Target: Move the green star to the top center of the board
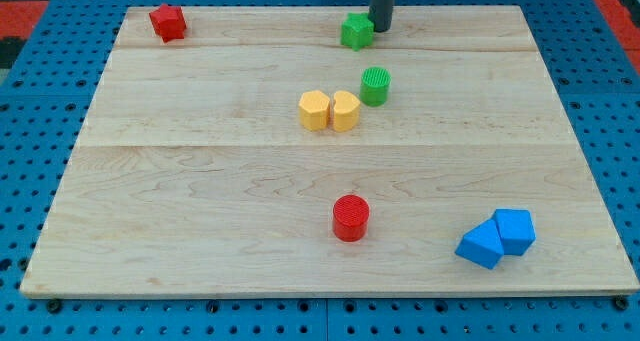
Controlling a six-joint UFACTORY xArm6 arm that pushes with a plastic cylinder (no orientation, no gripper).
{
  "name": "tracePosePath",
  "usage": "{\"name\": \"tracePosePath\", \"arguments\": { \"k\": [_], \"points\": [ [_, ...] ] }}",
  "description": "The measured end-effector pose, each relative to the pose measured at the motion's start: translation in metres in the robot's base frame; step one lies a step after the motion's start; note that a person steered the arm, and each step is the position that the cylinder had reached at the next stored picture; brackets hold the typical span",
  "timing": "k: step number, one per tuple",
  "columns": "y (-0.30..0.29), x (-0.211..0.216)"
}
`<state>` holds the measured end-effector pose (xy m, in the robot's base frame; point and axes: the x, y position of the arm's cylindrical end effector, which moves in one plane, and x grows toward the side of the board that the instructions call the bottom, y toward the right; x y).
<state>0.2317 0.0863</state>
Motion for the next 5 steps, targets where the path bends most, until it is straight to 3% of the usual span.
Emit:
{"name": "tracePosePath", "arguments": {
  "k": [1,3,4,5],
  "points": [
    [0.025,0.037],
    [-0.065,0.014],
    [-0.001,0.009],
    [0.021,-0.013]
  ]
}}
